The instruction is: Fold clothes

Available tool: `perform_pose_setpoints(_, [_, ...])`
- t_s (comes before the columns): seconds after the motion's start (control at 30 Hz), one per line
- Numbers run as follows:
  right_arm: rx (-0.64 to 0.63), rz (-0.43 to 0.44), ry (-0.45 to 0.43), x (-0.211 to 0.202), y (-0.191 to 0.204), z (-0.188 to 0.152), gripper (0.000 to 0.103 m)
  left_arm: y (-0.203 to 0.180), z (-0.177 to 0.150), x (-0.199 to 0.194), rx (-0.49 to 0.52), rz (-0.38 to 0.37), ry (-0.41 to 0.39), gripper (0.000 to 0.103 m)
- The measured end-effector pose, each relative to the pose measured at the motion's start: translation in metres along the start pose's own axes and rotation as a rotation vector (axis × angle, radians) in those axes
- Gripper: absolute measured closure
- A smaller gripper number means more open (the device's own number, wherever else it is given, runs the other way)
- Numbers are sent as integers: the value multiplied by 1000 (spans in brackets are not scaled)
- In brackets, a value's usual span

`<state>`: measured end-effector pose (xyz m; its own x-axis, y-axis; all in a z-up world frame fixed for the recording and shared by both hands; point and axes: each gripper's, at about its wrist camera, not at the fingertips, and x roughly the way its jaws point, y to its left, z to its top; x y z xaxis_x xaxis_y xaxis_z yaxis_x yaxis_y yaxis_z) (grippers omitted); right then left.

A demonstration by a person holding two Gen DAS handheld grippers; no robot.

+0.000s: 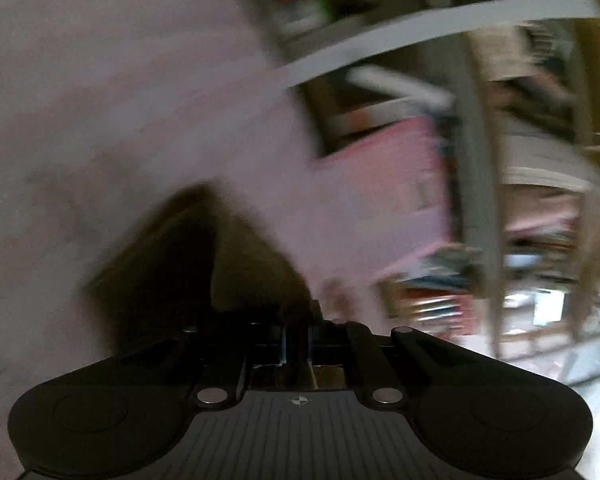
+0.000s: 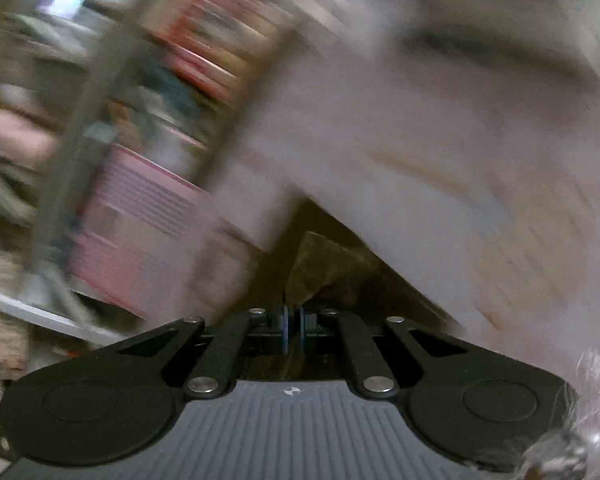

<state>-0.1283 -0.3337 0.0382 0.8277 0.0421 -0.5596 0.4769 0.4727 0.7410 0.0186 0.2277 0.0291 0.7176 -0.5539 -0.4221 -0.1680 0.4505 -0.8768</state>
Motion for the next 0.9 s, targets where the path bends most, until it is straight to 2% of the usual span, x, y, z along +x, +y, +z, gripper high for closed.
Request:
perform_pose_setpoints(0.07, [-59,102,-78,-19,26,12,98,-8,1,-11,31,-57,-19,96])
perform_pose_setpoints(0.1, [-81,116,-100,-27,30,13,98,-5,0,-14,32,-59,-20,96])
perform_pose_setpoints(0.17, [-72,104,-98,-35,19,8,98,17,-4,-16,1,-8,-2,96])
perform_pose_setpoints(0.27, [15,-52,32,-15,-29,-21,98,66,-15,-14,-98,139,46,96])
perform_pose_setpoints(0.3, [43,-110,77,-7,-44,-31,98,78,-19,-12,-117,170,60,96])
perform_pose_setpoints(0.37, [60,-195,117,4,-65,-46,98,83,-22,-11,-112,187,64,96])
perform_pose_setpoints(0.43, [87,-197,122,8,-78,-53,98,84,-24,-11,-100,198,63,95])
perform_pose_setpoints(0.57, [75,-191,117,4,-76,-51,93,84,-25,-9,-77,222,63,94])
perform_pose_setpoints(0.63, [68,-197,104,-1,-74,-51,78,84,-26,-11,-78,224,58,91])
perform_pose_setpoints(0.67, [66,-200,97,-4,-73,-51,75,84,-26,-10,-82,225,54,89])
perform_pose_setpoints(0.9, [77,-230,61,-22,-74,-45,75,84,-24,-2,-96,233,37,89])
